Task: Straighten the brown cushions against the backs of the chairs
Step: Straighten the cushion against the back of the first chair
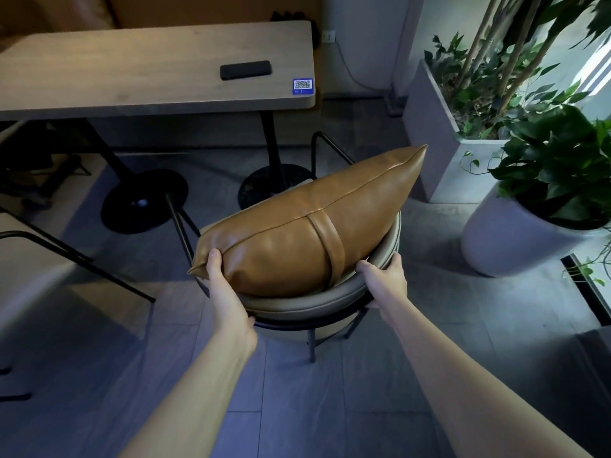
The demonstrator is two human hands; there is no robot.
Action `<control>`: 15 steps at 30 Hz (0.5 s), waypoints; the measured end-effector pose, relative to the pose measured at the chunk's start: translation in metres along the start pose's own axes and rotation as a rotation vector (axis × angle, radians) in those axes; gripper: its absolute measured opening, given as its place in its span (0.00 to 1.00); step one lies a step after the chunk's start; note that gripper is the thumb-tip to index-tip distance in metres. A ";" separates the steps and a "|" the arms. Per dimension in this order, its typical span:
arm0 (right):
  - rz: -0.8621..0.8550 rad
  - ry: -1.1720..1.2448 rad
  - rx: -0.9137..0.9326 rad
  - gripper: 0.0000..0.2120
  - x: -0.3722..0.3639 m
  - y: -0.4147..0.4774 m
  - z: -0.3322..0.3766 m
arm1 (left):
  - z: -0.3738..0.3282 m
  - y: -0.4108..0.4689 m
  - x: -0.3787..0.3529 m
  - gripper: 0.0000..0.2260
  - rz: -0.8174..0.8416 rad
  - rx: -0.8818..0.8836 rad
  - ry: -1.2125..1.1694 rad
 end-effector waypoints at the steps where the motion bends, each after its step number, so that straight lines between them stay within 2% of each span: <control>1: -0.003 0.005 0.004 0.39 -0.004 0.001 0.000 | -0.004 0.005 0.002 0.33 0.000 0.009 0.011; 4: -0.024 0.035 0.022 0.41 -0.018 0.004 0.003 | -0.017 0.020 0.008 0.38 0.023 0.025 0.047; 15: -0.062 0.139 0.018 0.45 -0.080 0.011 0.011 | -0.071 0.081 0.034 0.43 0.036 0.029 0.121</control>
Point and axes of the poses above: each hand's wrist, its own y-axis towards the middle knuckle, its own x-axis out of the back of the hand, z = x × y, the point moved 3 cm from there along y, towards the middle knuckle, and after that the axes turned 12 degrees about z, right-handed, at the moved point
